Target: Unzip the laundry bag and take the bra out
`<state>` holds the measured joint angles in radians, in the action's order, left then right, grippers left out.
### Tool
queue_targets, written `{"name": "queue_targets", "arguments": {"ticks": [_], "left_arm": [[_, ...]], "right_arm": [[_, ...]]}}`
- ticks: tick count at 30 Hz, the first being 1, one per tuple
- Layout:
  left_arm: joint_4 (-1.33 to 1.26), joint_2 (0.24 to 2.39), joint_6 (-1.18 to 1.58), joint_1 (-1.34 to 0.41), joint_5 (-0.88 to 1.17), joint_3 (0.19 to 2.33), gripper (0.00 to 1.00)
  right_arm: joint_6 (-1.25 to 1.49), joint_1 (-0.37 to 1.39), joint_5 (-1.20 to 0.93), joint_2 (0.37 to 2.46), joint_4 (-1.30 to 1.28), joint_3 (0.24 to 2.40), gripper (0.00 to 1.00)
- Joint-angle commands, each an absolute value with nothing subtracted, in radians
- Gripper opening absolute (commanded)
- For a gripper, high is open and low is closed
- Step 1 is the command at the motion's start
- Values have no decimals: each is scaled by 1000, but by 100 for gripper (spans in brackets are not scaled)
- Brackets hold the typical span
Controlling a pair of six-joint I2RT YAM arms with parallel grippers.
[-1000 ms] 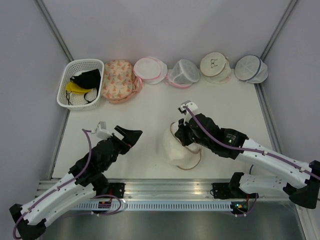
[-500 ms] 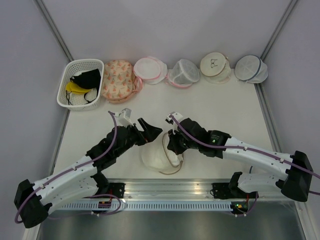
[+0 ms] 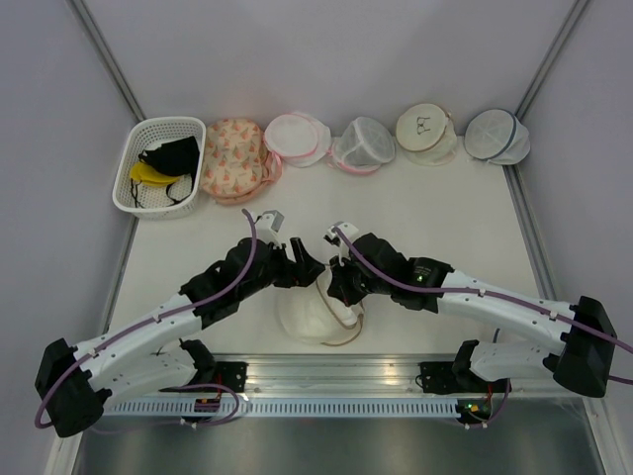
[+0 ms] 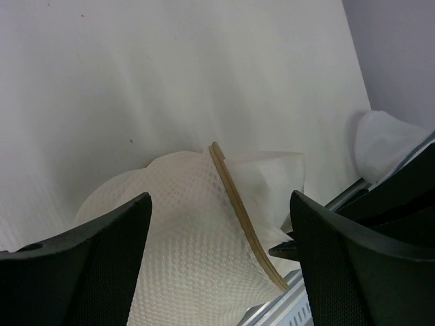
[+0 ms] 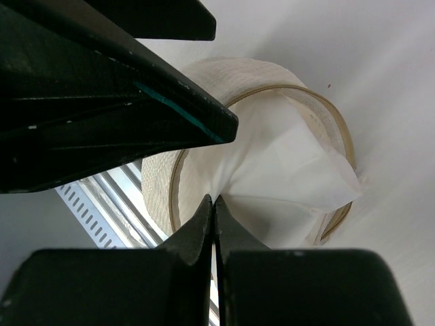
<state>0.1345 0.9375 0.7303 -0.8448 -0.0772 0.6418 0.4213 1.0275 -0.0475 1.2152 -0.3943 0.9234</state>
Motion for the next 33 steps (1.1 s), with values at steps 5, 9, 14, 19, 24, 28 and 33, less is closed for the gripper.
{"name": "queue_targets", "arguments": {"ticks": [5, 9, 14, 19, 24, 28, 33], "left_arm": [[215, 965, 641, -850, -64, 692, 69], [215, 992, 653, -851, -31, 690, 66], [212, 999, 644, -862, -25, 706, 67], [268, 1035, 626, -865, -43, 729, 61], [316, 1058, 621, -868, -69, 729, 49], [316, 1052, 640, -868, -72, 704, 40], [314, 1046, 649, -868, -71, 692, 34]], "right_arm": [[417, 1028, -8, 1221, -371, 962, 0], [417, 1028, -17, 1215, -377, 974, 1], [416, 1028, -23, 1213, -380, 973, 0], [422, 1028, 20, 1201, -400, 986, 0], [416, 1028, 77, 1148, -437, 1040, 0], [414, 1028, 61, 1097, -442, 1080, 0], [419, 1028, 77, 1029, -398, 1098, 0]]}}
